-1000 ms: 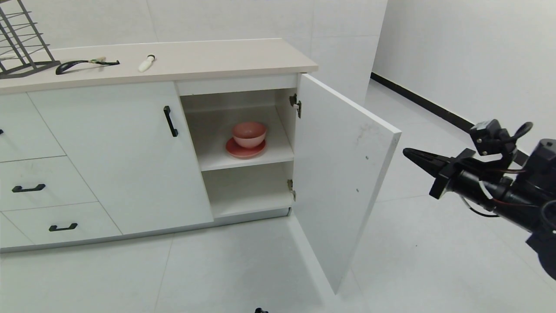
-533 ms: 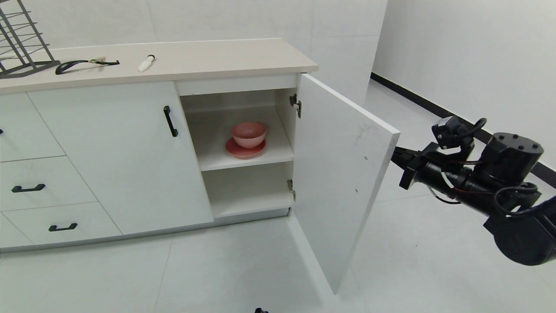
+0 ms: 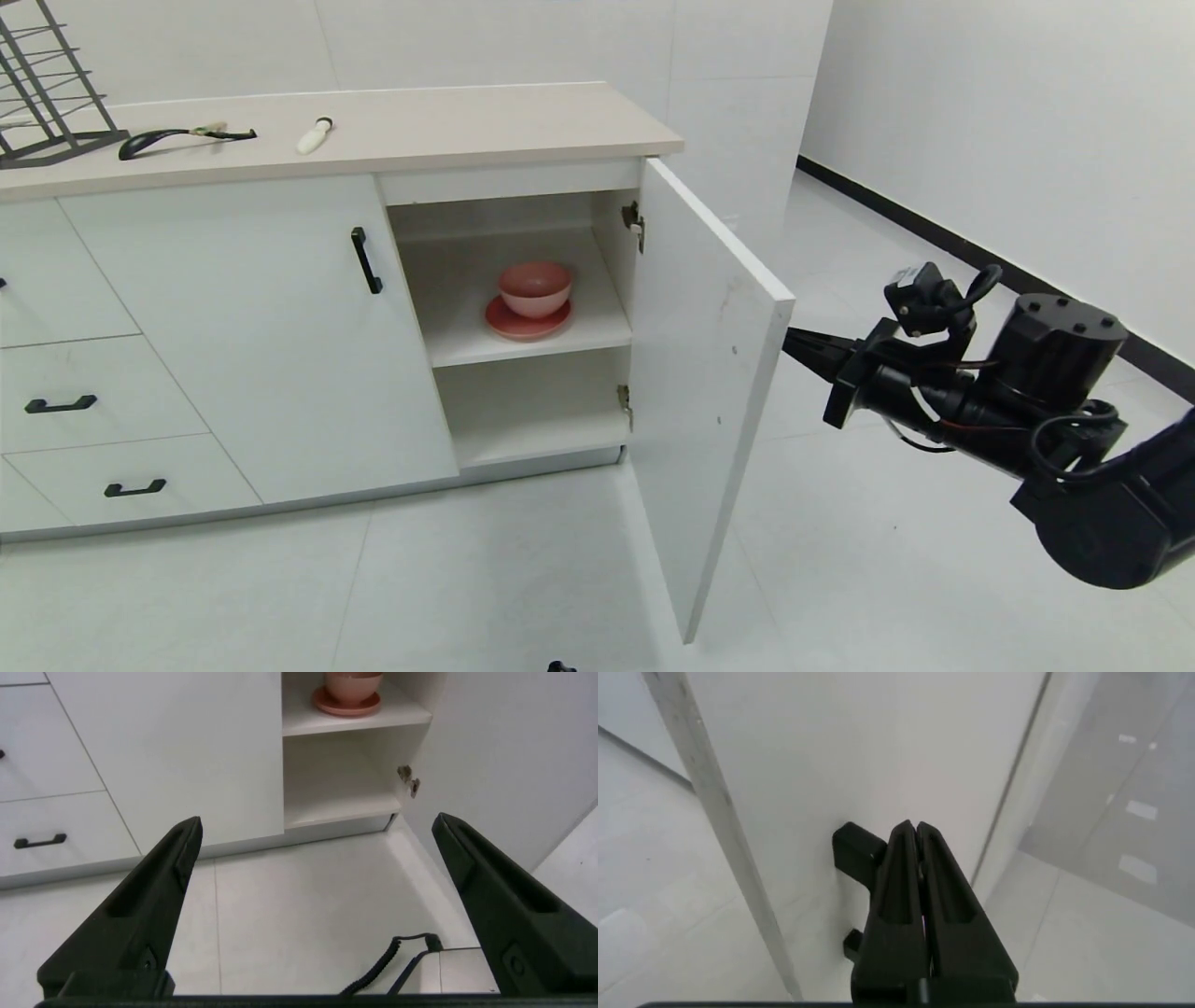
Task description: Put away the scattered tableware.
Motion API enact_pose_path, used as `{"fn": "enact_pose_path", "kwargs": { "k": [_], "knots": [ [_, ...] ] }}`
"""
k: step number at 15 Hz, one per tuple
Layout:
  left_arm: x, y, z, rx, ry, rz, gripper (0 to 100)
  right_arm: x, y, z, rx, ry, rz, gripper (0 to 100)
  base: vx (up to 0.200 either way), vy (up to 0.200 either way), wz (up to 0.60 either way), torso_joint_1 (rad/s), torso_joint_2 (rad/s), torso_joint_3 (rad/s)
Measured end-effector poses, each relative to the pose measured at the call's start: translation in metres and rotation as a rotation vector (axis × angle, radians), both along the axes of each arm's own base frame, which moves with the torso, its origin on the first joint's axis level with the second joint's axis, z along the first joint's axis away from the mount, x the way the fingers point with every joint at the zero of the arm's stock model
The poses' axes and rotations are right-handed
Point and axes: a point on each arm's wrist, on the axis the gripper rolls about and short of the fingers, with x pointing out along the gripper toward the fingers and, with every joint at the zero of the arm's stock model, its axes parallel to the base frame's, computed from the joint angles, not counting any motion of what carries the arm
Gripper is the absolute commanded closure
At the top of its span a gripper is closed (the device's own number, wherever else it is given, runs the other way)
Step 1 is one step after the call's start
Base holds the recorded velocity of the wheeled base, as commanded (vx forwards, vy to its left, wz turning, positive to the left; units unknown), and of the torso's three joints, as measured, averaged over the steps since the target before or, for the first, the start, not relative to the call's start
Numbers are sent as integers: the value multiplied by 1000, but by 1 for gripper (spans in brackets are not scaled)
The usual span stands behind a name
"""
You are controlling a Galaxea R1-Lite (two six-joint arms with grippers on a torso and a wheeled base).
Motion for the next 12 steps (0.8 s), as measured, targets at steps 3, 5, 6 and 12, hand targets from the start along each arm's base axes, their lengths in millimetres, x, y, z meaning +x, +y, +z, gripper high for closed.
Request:
{"fn": "enact_pose_path", "kwargs": {
  "k": [3,5,6,12],
  "knots": [
    [0,0,0,0,0,0,0,1,16,1,7,-13,47,100,0,0,0,0,0,0],
    [0,0,0,0,0,0,0,5,34,1,23,-16,91,100,0,0,0,0,0,0],
    [0,0,0,0,0,0,0,6,42,0,26,-16,114,100,0,0,0,0,0,0],
    [0,0,0,-1,0,-1,0,16,77,-8,37,-32,188,100,0,0,0,0,0,0]
  ]
}}
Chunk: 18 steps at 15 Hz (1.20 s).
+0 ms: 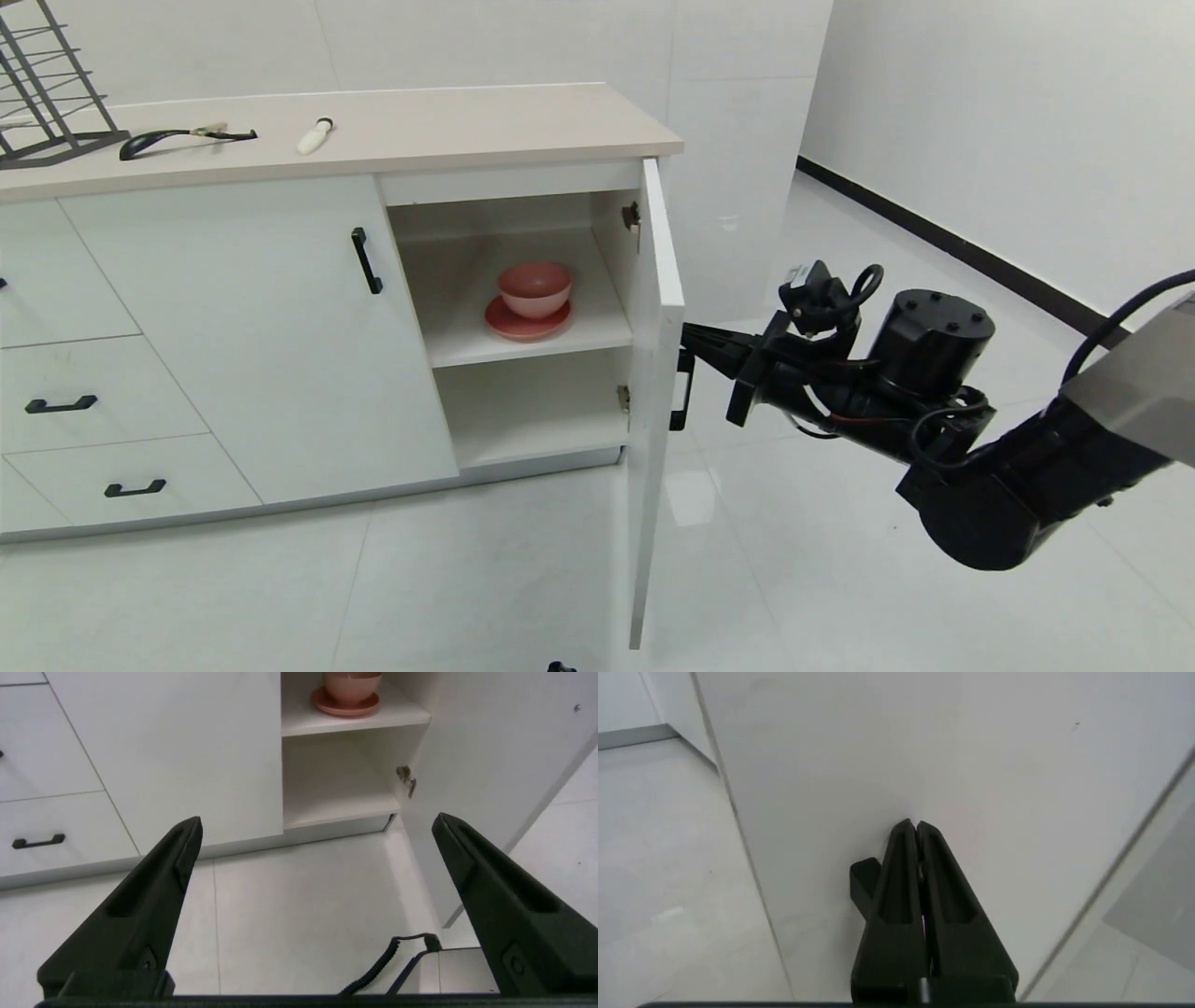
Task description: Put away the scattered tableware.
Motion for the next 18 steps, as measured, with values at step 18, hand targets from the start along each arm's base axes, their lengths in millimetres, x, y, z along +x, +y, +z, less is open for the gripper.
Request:
{"fn": "enact_pose_path", "kwargs": {
  "k": [18],
  "knots": [
    [0,0,0,-5,-2,0,0,27,85,5,123,-131,134,100,0,0,0,0,0,0]
  ]
}}
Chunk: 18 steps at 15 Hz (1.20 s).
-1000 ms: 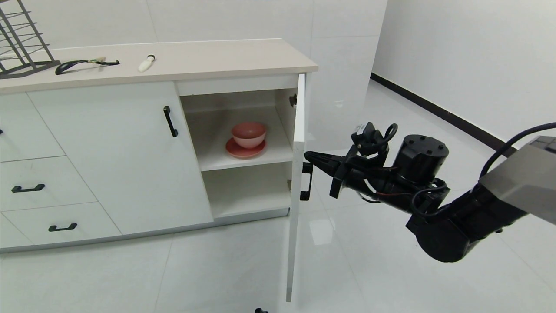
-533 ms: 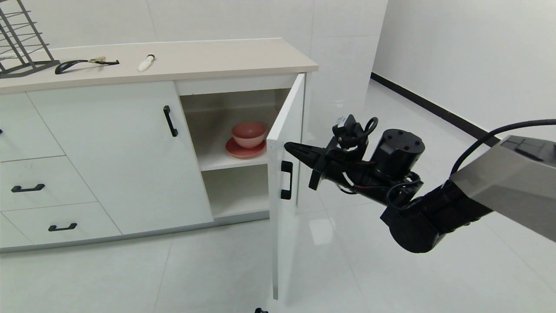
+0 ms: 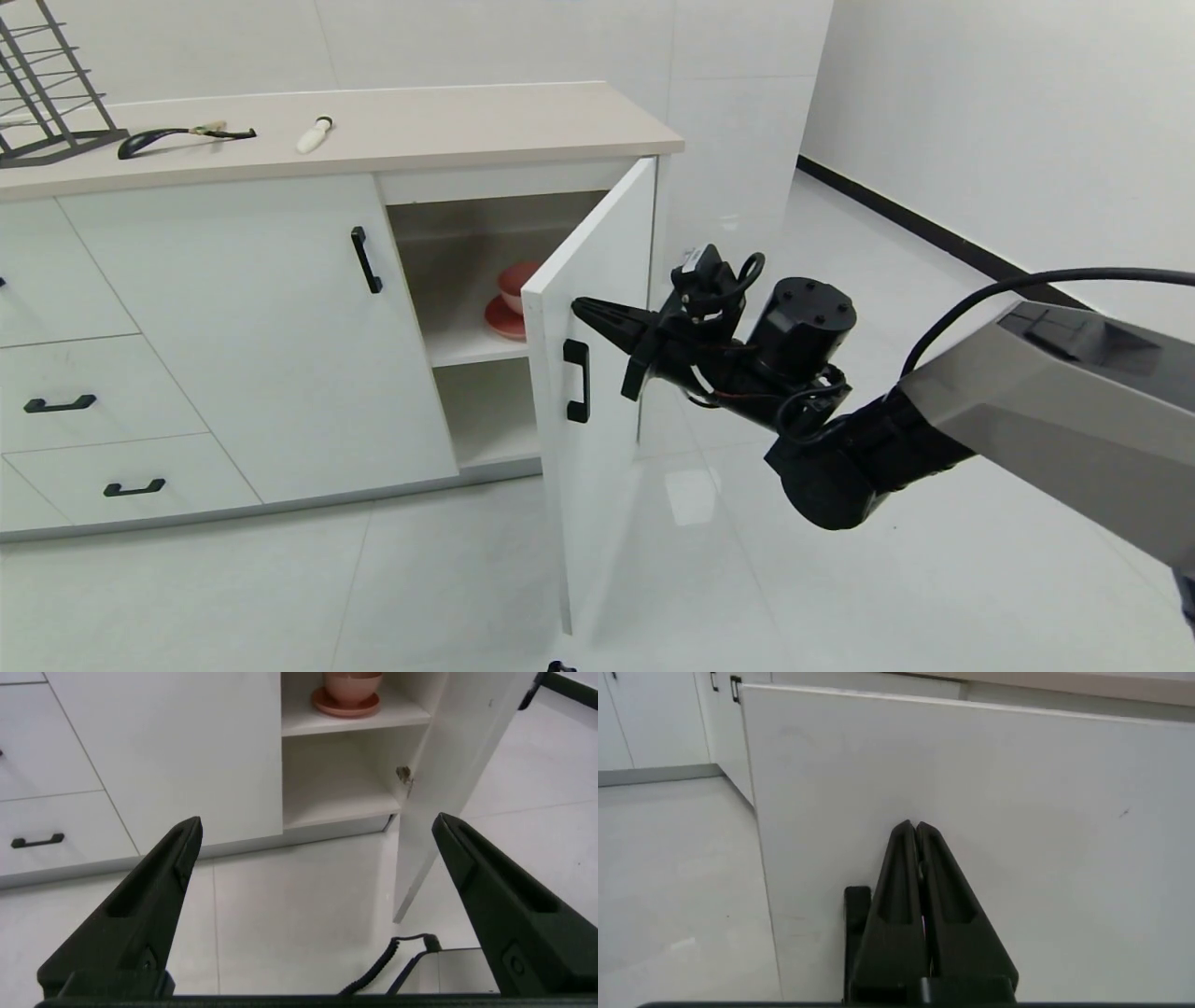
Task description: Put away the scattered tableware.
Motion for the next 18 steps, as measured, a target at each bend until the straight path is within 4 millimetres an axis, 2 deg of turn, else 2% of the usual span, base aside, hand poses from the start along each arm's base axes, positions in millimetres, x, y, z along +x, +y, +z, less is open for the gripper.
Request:
{"fn": "enact_pose_path", "kwargs": {
  "k": [4,8,13,18],
  "knots": [
    [0,0,0,0,-1,0,0,3,24,3,65,-45,45,100,0,0,0,0,0,0],
    [0,0,0,0,-1,0,0,7,42,-8,86,-54,71,100,0,0,0,0,0,0],
    [0,0,0,0,-1,0,0,8,67,-3,238,-73,80,100,0,0,0,0,0,0],
    [0,0,0,0,-1,0,0,9,71,6,282,-111,84,100,0,0,0,0,0,0]
  ]
}}
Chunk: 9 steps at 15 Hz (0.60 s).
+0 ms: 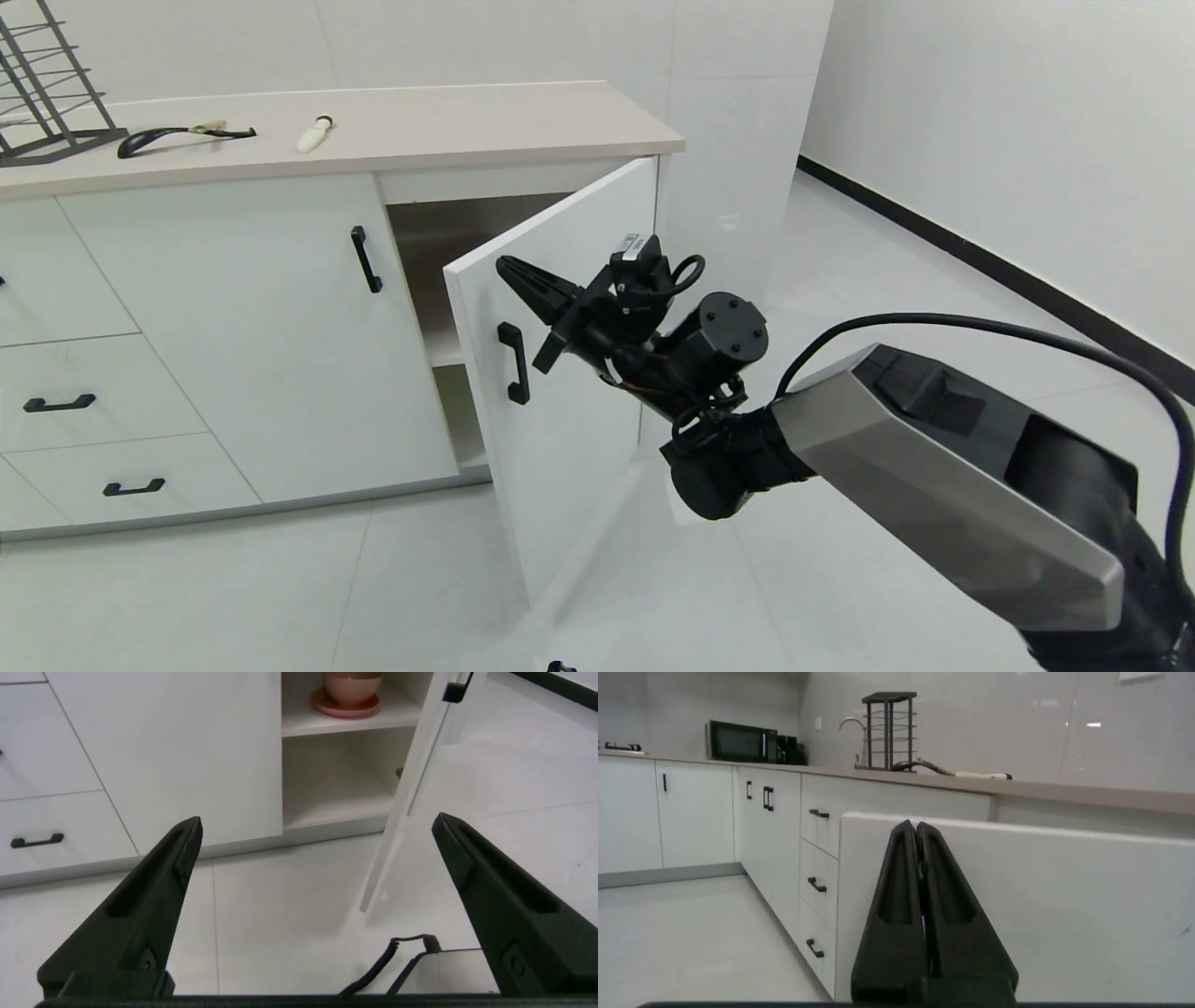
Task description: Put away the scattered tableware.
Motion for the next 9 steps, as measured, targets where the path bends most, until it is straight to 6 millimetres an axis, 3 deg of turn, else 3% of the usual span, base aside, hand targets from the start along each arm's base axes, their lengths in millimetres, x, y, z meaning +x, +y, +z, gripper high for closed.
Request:
{"fn": "enact_pose_path", "kwargs": {
  "k": [5,7,9],
  "knots": [
    [0,0,0,0,-2,-4,0,-10,-15,20,3,-4,-9,100,0,0,0,0,0,0],
    [0,0,0,-1,-4,-3,0,-23,-28,22,-36,39,-11,100,0,0,0,0,0,0],
    [0,0,0,-1,-4,-3,0,-37,-48,39,-45,46,-24,100,0,0,0,0,0,0]
  ]
}}
